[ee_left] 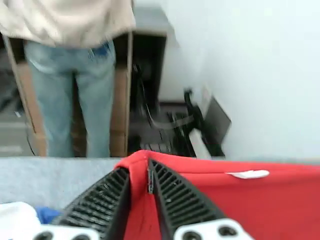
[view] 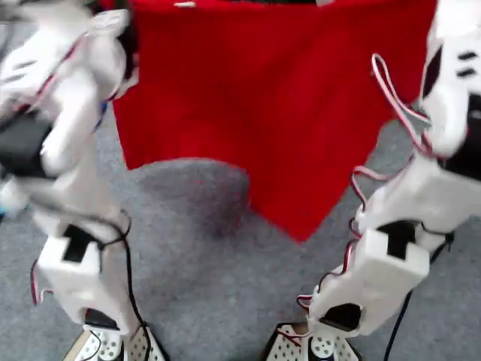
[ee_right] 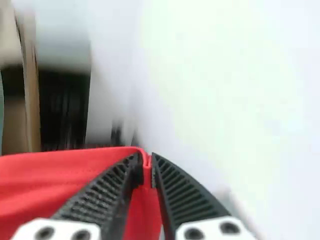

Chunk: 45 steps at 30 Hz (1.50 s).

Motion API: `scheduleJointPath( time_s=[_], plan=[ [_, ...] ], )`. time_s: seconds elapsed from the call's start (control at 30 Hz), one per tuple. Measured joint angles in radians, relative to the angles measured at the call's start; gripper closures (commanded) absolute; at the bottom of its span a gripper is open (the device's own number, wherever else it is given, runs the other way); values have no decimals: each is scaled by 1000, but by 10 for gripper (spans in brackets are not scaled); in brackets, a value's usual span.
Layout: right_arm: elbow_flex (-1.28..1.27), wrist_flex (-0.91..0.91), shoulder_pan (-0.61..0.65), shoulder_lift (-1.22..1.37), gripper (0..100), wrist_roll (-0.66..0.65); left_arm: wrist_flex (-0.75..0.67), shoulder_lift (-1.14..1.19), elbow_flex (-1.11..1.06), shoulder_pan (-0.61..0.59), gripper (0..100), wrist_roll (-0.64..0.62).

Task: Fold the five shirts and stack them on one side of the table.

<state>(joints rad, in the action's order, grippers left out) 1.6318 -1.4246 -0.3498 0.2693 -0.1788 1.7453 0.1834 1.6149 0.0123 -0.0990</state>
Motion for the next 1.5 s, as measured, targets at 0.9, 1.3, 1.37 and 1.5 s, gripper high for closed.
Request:
scheduleJointPath(
  time_s=[0.9, 1.3, 1.37, 1.5],
  plan=[
    [-259, 94, 157, -276, 985, -368, -157, -1054, -1369, -110, 971, 3],
    [-655, 370, 308, 130, 985, -414, -1416, -735, -2209, -161, 971, 58],
    [-658, 471, 311, 199, 985, -391, -1547, -592, -2139, -181, 971, 60],
    [-658, 628, 313, 310, 985, -288, -1527, -319, -1896, -186, 971, 60]
  ],
)
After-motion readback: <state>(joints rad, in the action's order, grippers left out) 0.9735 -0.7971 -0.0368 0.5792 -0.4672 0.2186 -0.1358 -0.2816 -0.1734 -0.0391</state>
